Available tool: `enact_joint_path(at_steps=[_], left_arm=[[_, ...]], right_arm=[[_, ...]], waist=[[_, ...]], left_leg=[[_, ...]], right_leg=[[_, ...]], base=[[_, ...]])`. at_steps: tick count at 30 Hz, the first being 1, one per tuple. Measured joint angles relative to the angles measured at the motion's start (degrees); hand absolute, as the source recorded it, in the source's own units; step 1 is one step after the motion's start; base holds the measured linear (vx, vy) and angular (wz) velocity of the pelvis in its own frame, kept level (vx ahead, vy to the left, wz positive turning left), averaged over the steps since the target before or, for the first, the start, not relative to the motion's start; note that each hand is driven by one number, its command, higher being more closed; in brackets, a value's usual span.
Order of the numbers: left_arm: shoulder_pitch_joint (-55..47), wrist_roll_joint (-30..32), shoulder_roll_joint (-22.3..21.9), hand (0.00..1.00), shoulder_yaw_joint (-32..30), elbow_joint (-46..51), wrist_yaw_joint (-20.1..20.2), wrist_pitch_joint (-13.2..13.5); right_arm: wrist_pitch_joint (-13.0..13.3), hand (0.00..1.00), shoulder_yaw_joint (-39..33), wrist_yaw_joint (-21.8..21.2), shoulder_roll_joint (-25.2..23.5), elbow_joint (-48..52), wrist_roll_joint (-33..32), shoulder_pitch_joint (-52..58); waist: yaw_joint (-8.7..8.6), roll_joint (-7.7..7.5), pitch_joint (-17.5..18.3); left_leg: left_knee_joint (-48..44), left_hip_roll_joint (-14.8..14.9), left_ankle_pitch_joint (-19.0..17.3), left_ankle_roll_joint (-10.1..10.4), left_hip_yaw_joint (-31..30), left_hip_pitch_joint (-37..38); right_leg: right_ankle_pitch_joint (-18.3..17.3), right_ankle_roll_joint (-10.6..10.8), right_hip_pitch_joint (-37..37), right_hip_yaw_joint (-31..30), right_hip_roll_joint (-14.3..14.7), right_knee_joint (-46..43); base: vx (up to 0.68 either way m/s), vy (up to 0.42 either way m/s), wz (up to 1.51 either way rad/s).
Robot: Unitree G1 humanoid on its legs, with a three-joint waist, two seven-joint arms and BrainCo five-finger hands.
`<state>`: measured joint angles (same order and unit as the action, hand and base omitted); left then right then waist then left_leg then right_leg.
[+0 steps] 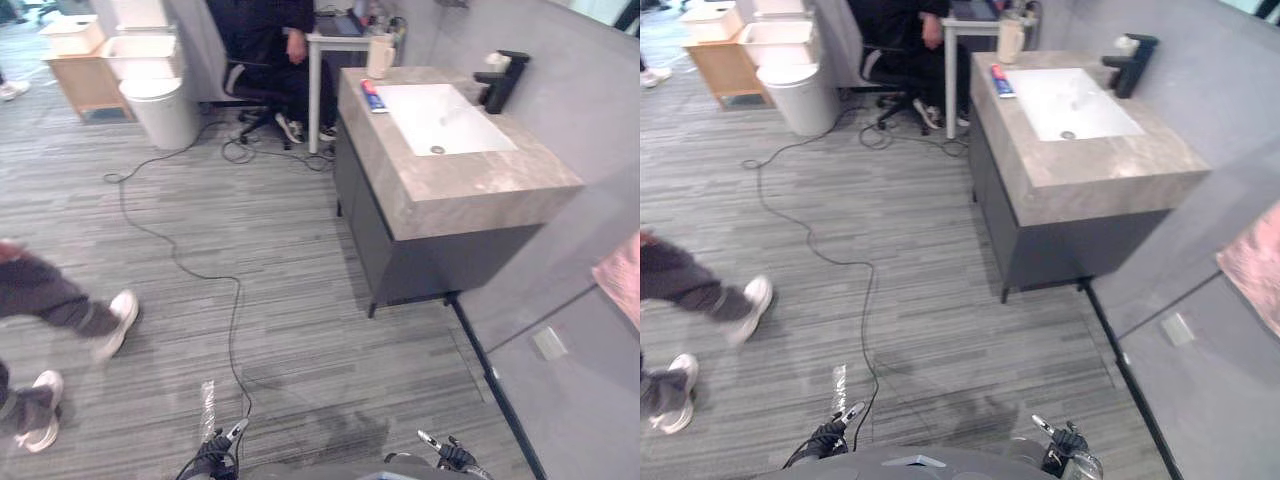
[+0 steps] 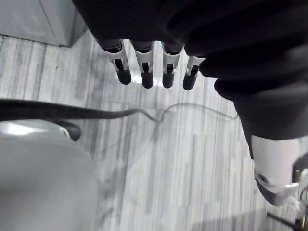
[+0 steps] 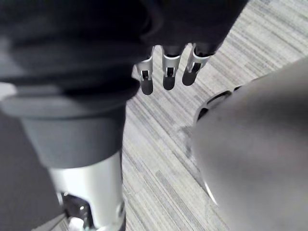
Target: Organize washtable
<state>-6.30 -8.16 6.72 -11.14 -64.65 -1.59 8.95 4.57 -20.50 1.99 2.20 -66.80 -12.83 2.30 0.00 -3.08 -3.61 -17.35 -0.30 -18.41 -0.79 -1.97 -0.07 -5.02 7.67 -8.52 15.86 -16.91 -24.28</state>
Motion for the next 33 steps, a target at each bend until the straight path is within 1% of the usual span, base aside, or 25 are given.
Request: enact_joint_path(at_steps=[2,4,6,7,10,11,13,14,15,16,17,18,19,20,21,22,24,26,27,28,29,30,31,32,33], left_arm=[[-0.2,-2.9,-0.4,0.0,-0.2,0.0,0.0,0.0],[-0.6,-4.2,-1.0,0.0,-2.6,-0.2,0.0,-0.4],[0.5,-4.4,-1.4,0.0,-3.9,-0.2,0.0,-0.4],[1.4,-4.4,-1.6,0.0,-4.0,-0.3,0.1,-0.4],[6.1,-4.2,-4.0,0.0,-4.6,-0.3,0.5,-0.3],[6.5,-3.8,-5.6,0.0,-4.5,-0.4,1.3,-0.2],[6.6,-3.8,-7.2,0.0,-4.5,1.1,2.1,-0.2],[6.5,-3.9,-8.1,0.0,-4.6,1.4,2.2,-0.3],[6.1,-4.1,-8.8,0.0,-4.7,2.1,2.2,-0.3],[5.9,-4.2,-8.9,0.0,-4.6,2.2,2.2,-0.3],[5.2,-4.7,-9.1,0.0,-4.6,3.0,2.2,-0.3],[4.4,-4.9,-8.7,0.0,-4.3,5.2,2.2,-0.1],[4.3,-4.9,-8.2,0.0,-4.2,5.8,2.2,0.0],[4.4,-4.9,-7.2,0.0,-4.0,6.9,2.2,0.2],[4.4,-4.9,-6.6,0.0,-3.7,7.5,2.0,0.4],[4.3,-4.9,-5.7,0.0,-3.5,8.4,1.9,0.5],[3.7,-4.9,-6.0,0.0,-3.5,8.5,1.1,1.0],[1.3,-5.0,-6.6,0.0,-4.8,8.5,0.4,1.4],[-0.1,-4.8,-6.8,0.0,-4.9,8.3,0.2,1.5],[-0.9,-4.9,-6.7,0.0,-5.9,7.3,-0.1,2.1],[-0.1,-4.6,-6.2,0.0,-7.7,6.4,0.0,2.2],[0.0,-4.3,-6.1,0.0,-8.8,6.3,0.1,2.1],[0.1,-3.9,-6.0,0.0,-10.1,5.9,0.0,1.8],[0.1,-3.6,-5.5,0.0,-11.0,4.9,0.0,1.3],[0.1,-2.5,-4.8,0.0,-10.9,3.7,0.0,0.6]], right_arm=[[0.4,0.0,-0.1,0.0,-0.3,2.4,-0.2,1.1],[0.6,0.0,-0.1,-0.1,-0.7,3.9,-1.3,2.0],[1.4,0.0,-1.3,-0.2,-1.2,3.9,-1.8,1.9],[1.4,0.0,-1.8,-0.2,-1.3,3.9,-1.8,1.6],[1.1,0.0,-5.3,-0.3,-1.2,3.7,-1.8,2.0],[1.0,0.0,-6.5,-0.4,-1.0,3.7,-1.7,3.5],[1.0,0.0,-8.0,-0.5,-1.0,3.8,-1.8,3.3],[1.0,0.0,-8.6,-0.5,-1.0,4.3,-1.8,3.2],[1.0,0.0,-8.4,-0.6,-1.0,4.5,-1.8,3.3],[1.0,0.0,-8.2,-0.6,-1.0,4.6,-1.8,3.3],[1.0,0.0,-6.5,-0.6,-1.0,5.9,-1.9,2.7],[1.3,0.0,-4.7,-0.7,-0.9,6.3,-2.0,1.7],[1.3,0.0,-4.0,-0.6,-0.9,6.2,-2.0,0.6],[1.3,0.0,-2.0,-0.4,-1.1,6.3,-2.3,-1.9],[1.3,0.0,-1.3,-0.3,-1.3,6.4,-2.4,-2.8],[-0.5,0.0,-1.5,2.0,-1.8,5.0,-4.2,-3.6],[-0.8,0.0,-1.9,3.2,-1.4,4.2,-4.4,-0.7],[-1.5,0.0,-1.8,4.6,-0.3,4.4,-5.2,2.5],[-1.5,0.0,-2.0,4.7,0.3,4.7,-5.5,4.0],[-1.7,0.0,-2.3,5.1,1.4,3.6,-6.2,5.2],[-2.1,0.0,-2.3,5.8,0.8,3.7,-6.2,6.8],[-2.4,0.0,-2.5,6.1,1.1,3.7,-6.2,7.6],[-2.6,0.0,-3.5,6.2,1.8,3.7,-6.2,9.2],[-2.7,0.0,-5.7,6.2,2.4,3.7,-6.2,11.4],[-2.7,0.0,-8.6,6.2,2.6,3.4,-6.1,13.6]], waist=[[0.17,0.88,-0.5],[0.5,0.52,-0.6],[0.41,0.45,-0.7],[0.3,0.45,-0.7],[-1.03,0.58,-1.6],[-2.63,2.49,0.3],[-2.6,2.97,0.2],[-2.73,3.45,0.1],[-2.75,3.87,0.0],[-2.66,4.01,0.0],[-1.86,4.27,-0.4],[-0.99,4.91,-0.8],[-0.44,4.72,-1.3],[0.42,3.94,-2.6],[0.65,3.34,-3.0],[1.32,2.48,-3.2],[2.89,3.28,-4.0],[3.28,4.96,-3.6],[3.86,6.07,-2.9],[3.82,5.52,-1.4],[3.65,2.94,-0.6],[3.64,2.04,-0.2],[3.59,1.1,0.0],[3.38,0.06,0.0],[2.07,-0.02,0.0]], left_leg=[[-0.3,-0.2,-0.8,-0.8,-1.9,1.0],[-0.3,1.0,-1.9,-1.7,-3.6,2.2],[1.7,2.8,-2.7,-1.4,-3.9,3.5],[2.4,3.0,-2.8,-1.3,-4.1,3.9],[8.8,4.0,-3.4,-1.4,-6.5,9.2],[10.7,6.9,-2.8,-0.1,-9.4,11.5],[3.9,7.4,-1.6,1.9,-9.8,9.5],[-2.2,7.2,0.1,4.5,-10.2,7.6],[-14.1,6.3,4.5,8.4,-11.0,3.5],[-21.4,5.7,8.6,10.4,-11.4,0.6],[-36.6,5.4,14.1,14.5,-10.7,-5.7],[-49.4,5.4,14.0,14.1,-8.7,-11.3],[-53.6,5.4,13.3,12.8,-7.4,-13.8],[-57.6,5.4,10.7,8.5,-4.4,-18.8],[-57.2,5.4,9.1,6.0,-2.6,-21.2],[-52.3,5.3,6.6,3.5,1.1,-25.6],[-33.2,5.1,5.2,2.9,3.7,-29.9],[-5.9,4.7,12.5,2.7,0.8,-28.5],[-0.5,5.0,14.1,2.5,-0.7,-28.5],[-3.1,3.4,20.0,4.4,-0.9,-29.2],[-4.4,1.7,19.1,2.9,2.9,-28.5],[-4.8,1.4,18.9,1.9,4.9,-28.2],[-5.7,-0.2,18.0,-0.4,6.9,-27.0],[-5.8,-3.1,16.2,-2.2,8.2,-24.1],[-4.6,-5.5,14.3,-3.5,8.0,-20.2]], right_leg=[[2.0,-3.8,-3.8,-3.5,-0.6,-9.9],[-2.9,-3.4,-7.7,-7.6,3.4,-16.6],[-5.2,-3.6,-12.0,-7.0,9.3,-14.0],[-5.2,-3.6,-13.3,-6.8,10.7,-11.6],[-1.7,-5.1,-15.8,-6.6,14.7,1.5],[-2.4,-9.0,-15.5,-5.0,16.2,-2.9],[-5.2,-11.1,-15.1,-3.5,15.7,-6.8],[-5.8,-12.0,-14.0,-3.2,15.9,-8.1],[-6.3,-12.9,-11.4,-3.1,16.3,-8.2],[-6.8,-13.7,-9.1,-3.2,16.8,-6.9],[-7.7,-15.1,-4.1,-3.9,18.6,-3.1],[-8.5,-16.1,0.6,-6.0,20.3,0.3],[-8.7,-16.3,3.0,-7.1,20.8,2.3],[-8.7,-16.3,7.9,-7.9,20.8,5.9],[-8.7,-16.3,10.3,-8.7,20.4,8.0],[-8.6,-16.2,14.5,-9.5,19.4,11.4],[-8.5,-14.3,18.7,-10.6,18.2,12.0],[-9.4,-12.2,22.8,-13.4,17.6,13.0],[-9.9,-11.5,23.9,-15.0,17.9,13.1],[-10.9,-11.1,25.3,-18.4,16.5,12.6],[-10.6,-10.5,24.5,-19.6,12.6,10.1],[-10.2,-9.9,23.5,-20.2,11.1,8.0],[-9.0,-7.9,22.2,-21.0,8.9,3.3],[-4.9,-6.2,19.1,-21.9,6.3,-6.2],[5.2,-5.2,15.2,-22.4,5.6,-16.8]], base=[[0.12,0.117,0.59],[0.18,-0.011,0.33],[0.24,-0.091,0.06],[0.25,-0.188,0.07],[0.25,-0.315,0.57],[0.56,-0.379,0.84],[0.53,-0.363,0.53],[0.43,-0.3,0.43],[0.36,-0.233,0.43],[0.29,-0.189,0.3],[0.21,-0.111,-0.09],[0.16,-0.064,-0.28],[0.05,0.013,-0.38],[-0.04,0.048,-0.19],[0.04,0.025,-0.09],[0.2,-0.018,-0.1],[0.5,-0.054,-0.53],[0.53,0.038,-0.92],[0.42,0.183,-1.02],[0.49,0.227,-0.82],[0.56,0.226,-0.66],[0.55,0.17,-0.3],[0.46,0.153,-0.25],[0.49,0.172,0.04],[0.36,0.142,0.27]])
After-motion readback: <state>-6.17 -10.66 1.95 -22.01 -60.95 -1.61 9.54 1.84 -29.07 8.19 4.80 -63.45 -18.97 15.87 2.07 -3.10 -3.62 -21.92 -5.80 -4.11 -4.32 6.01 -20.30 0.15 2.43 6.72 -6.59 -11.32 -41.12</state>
